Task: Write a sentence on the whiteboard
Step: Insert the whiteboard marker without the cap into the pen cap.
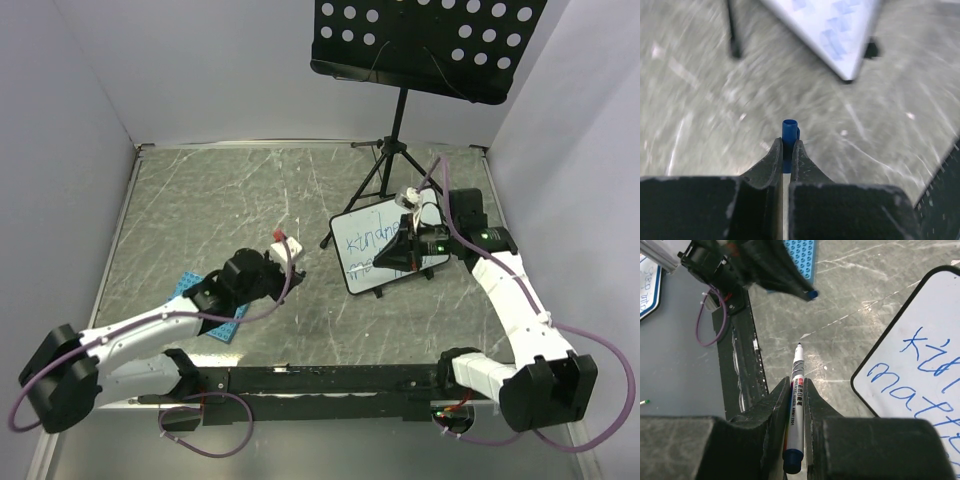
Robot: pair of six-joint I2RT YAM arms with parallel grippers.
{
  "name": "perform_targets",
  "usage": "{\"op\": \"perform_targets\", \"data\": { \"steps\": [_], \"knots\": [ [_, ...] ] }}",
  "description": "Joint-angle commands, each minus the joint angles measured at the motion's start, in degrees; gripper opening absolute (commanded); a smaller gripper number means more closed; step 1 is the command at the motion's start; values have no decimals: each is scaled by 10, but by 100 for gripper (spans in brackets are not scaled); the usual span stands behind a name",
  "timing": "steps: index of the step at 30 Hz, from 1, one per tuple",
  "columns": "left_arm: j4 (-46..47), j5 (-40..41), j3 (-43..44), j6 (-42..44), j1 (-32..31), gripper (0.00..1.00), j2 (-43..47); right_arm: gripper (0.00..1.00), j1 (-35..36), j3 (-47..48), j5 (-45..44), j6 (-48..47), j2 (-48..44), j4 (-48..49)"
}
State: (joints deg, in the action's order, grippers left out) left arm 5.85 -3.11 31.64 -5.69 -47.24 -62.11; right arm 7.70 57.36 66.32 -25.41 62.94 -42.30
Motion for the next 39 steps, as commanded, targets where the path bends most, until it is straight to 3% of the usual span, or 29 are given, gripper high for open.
{"op": "perform_targets", "data": {
  "steps": [1,12,39],
  "knots": [
    [90,-112,-23,130,-24,1,43,0,39,53,-8,-11,23,0],
    [94,-127,2,174,-69,1,21,0,108,79,-27,-13,57,-14],
    [115,-131,2,155,-77,1,22,0,144,59,-51,-17,83,-9]
  ]
}}
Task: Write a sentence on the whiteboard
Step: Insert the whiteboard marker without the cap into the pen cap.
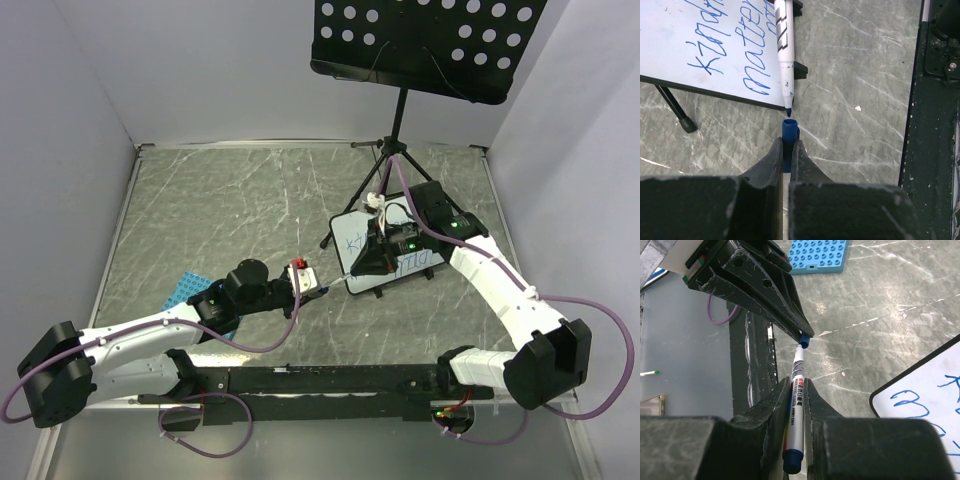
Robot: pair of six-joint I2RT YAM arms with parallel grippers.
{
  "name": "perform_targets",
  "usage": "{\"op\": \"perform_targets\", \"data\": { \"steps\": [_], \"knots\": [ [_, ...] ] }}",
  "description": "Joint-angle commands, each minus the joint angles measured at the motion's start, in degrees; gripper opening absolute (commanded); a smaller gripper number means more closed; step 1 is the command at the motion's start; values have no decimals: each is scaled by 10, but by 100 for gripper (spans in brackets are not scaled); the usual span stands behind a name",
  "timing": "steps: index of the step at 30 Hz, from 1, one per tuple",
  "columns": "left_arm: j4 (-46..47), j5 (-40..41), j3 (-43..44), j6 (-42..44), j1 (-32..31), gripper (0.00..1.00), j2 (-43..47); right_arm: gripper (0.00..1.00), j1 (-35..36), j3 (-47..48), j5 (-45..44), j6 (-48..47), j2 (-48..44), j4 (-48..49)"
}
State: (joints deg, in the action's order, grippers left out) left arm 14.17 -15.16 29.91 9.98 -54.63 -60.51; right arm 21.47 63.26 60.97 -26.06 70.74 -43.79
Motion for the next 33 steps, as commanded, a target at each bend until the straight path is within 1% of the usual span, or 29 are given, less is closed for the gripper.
{"op": "perform_targets", "data": {
  "steps": [1,18,24,31,32,33],
  "knots": [
    [31,-11,19,-3,-3,1,6,0,7,0,2,-11,7,5],
    [37,-16,20,-15,-3,1,11,0,15,0,-2,-10,19,9],
    [58,-33,32,-52,-3,1,5,0,19,-5,-1,4,26,31],
    [76,-56,53,-95,-3,1,-8,0,24,-2,5,8,44,35],
    [74,-58,57,-118,-3,1,-14,0,27,-5,7,8,49,35],
    [74,-60,66,-121,-4,1,-21,0,29,-6,8,8,52,37]
  ]
}}
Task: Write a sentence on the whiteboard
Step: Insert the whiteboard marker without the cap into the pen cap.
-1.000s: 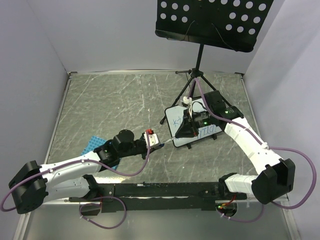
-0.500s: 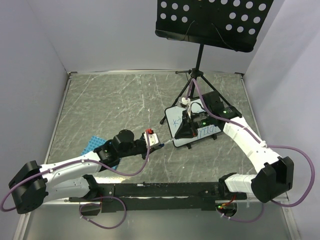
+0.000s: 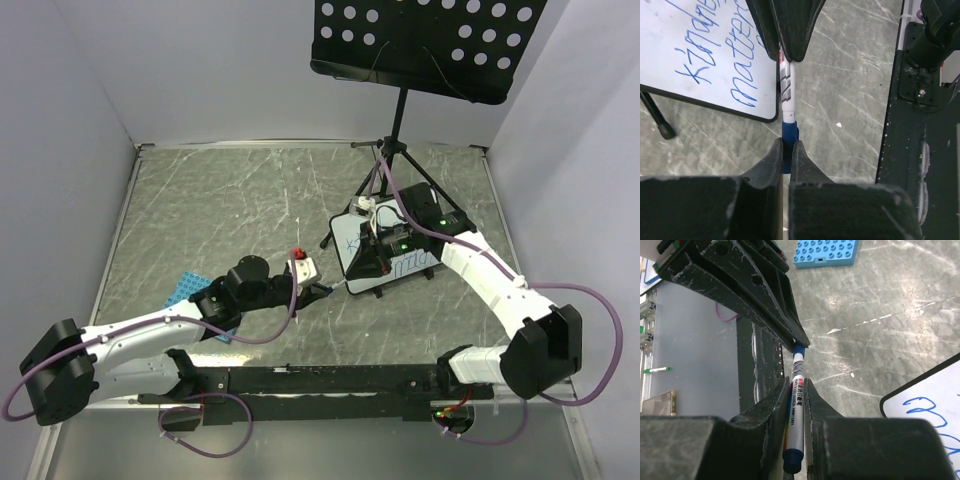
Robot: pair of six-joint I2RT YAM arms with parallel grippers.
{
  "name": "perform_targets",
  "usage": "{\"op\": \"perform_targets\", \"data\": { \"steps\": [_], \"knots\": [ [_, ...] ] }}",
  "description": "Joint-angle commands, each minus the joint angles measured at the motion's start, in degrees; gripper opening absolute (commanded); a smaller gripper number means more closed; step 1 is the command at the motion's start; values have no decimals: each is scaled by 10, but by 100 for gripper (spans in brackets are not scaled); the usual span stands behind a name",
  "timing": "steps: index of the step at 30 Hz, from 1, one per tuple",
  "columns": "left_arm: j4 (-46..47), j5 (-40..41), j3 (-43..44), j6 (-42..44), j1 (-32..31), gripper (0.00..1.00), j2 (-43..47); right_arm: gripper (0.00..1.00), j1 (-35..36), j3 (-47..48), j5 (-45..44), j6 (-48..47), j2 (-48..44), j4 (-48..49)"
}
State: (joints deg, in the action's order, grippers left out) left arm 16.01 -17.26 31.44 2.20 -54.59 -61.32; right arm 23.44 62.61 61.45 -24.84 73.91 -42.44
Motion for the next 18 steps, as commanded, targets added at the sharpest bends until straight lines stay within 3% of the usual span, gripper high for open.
{"op": "perform_targets", "data": {
  "steps": [1,8,18],
  "knots": [
    [56,-39,56,-53,-4,1,-25,0,11,0,4,-3,22,25],
    [144,-20,58,-88,-8,1,-55,0,31,-10,10,-3,51,27],
    [162,10,56,-98,-8,1,-55,0,43,-12,5,-8,78,28]
  ]
}}
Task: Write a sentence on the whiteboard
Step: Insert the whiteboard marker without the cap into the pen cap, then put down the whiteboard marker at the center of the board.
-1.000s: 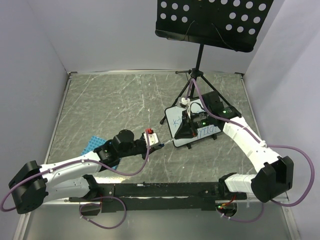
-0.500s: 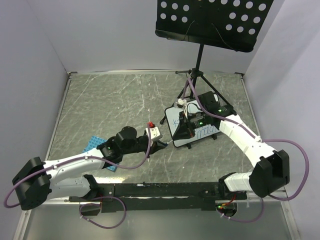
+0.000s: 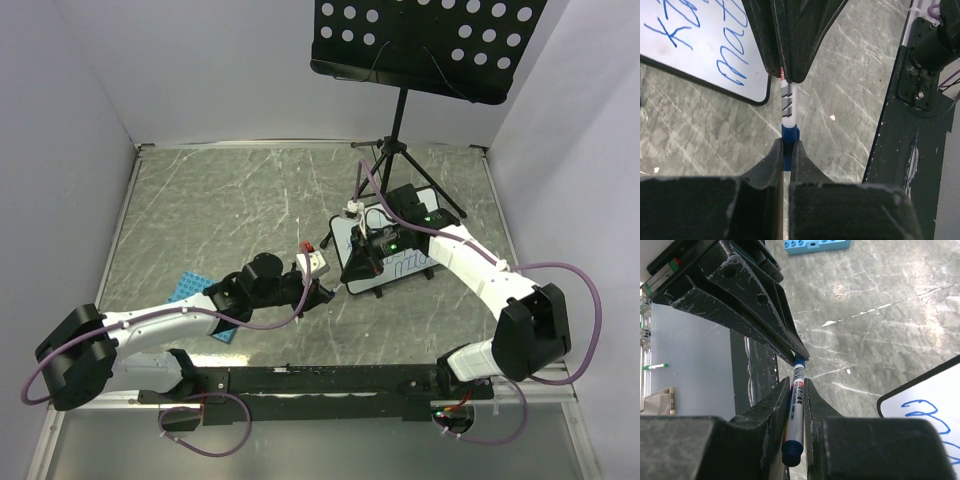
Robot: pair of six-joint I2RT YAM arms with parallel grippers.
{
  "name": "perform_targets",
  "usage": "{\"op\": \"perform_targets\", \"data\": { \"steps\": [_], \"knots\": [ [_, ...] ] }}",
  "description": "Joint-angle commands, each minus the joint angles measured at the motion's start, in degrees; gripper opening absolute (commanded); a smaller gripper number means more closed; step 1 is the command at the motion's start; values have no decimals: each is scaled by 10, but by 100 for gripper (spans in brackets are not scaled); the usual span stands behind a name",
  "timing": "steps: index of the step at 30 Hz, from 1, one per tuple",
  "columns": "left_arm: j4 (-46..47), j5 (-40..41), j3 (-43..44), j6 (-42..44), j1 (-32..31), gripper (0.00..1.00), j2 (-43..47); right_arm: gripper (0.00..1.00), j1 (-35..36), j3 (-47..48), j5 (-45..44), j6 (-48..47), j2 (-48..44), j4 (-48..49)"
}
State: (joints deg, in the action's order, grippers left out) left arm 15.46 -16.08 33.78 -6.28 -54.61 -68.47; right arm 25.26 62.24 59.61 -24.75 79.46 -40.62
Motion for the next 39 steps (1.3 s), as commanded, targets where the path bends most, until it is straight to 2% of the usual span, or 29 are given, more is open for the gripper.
{"op": "perform_targets", "data": {
  "steps": [1,4,7,8,10,12,13,14,16,19,23,25,29,32,35,39],
  "knots": [
    [164,0,28,-14,-8,1,21,0,25,-4,21,-11,22,9],
    [150,9,-3,-20,-8,1,39,2,25,2,16,-15,10,3],
    [142,20,-46,-31,-8,1,70,14,23,5,11,-21,0,-2],
    [139,23,-64,-36,-8,1,78,23,23,7,15,-22,-2,-3],
    [134,26,-81,-46,-8,1,103,32,21,15,22,-28,-7,-11],
    [125,33,-99,-59,-8,1,125,47,19,24,32,-35,-9,-21],
    [109,39,-102,-64,-8,1,131,56,17,35,35,-39,-11,-31],
    [102,49,-109,-73,-8,1,136,70,14,42,38,-43,-13,-38],
    [100,57,-122,-85,-8,1,155,78,5,71,46,-58,-13,-69],
    [92,70,-146,-112,-8,1,178,98,-19,104,50,-72,-19,-91],
    [51,111,-168,-172,-8,1,197,100,-66,130,39,-85,-45,-107],
    [14,169,-176,-203,-7,1,206,100,-79,131,6,-92,-71,-104],
    [-44,262,-195,-343,6,1,219,100,-85,82,-34,-73,-139,-54],
    [-97,275,-193,-414,35,1,214,100,-90,35,-49,-43,-185,-10],
    [-141,279,-175,-449,63,1,187,100,-110,8,-46,-28,-208,2],
    [-191,258,-132,-458,104,1,98,100,-155,-4,-22,-30,-219,-12]
  ]
}}
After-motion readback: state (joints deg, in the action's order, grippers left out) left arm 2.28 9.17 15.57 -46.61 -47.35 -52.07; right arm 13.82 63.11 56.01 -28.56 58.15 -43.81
